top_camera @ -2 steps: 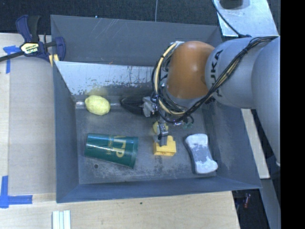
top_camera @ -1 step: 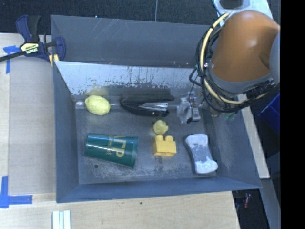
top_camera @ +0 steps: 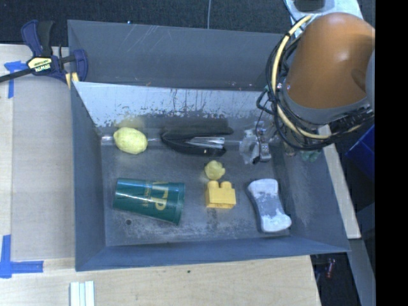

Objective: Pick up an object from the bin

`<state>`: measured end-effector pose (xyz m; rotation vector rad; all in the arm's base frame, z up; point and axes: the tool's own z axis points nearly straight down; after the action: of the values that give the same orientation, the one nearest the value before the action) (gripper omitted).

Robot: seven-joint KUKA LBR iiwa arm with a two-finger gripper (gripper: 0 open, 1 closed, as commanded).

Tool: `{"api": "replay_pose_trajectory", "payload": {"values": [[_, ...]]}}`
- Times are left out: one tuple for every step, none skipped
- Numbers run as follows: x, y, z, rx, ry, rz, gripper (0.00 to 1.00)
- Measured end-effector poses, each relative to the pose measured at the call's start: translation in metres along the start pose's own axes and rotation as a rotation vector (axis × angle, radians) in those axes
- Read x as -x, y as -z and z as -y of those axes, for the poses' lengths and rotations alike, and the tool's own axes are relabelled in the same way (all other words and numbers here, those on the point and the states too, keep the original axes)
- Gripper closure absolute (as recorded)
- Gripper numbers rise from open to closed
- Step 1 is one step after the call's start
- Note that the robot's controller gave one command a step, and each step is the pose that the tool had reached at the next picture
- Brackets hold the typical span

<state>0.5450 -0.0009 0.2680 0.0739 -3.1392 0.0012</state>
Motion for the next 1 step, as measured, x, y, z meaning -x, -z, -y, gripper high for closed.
{"api": "replay_pose_trajectory", "payload": {"values": [[0.011,-0.0476,-0.0136,-0.001,0.02,0.013,1.0]]}}
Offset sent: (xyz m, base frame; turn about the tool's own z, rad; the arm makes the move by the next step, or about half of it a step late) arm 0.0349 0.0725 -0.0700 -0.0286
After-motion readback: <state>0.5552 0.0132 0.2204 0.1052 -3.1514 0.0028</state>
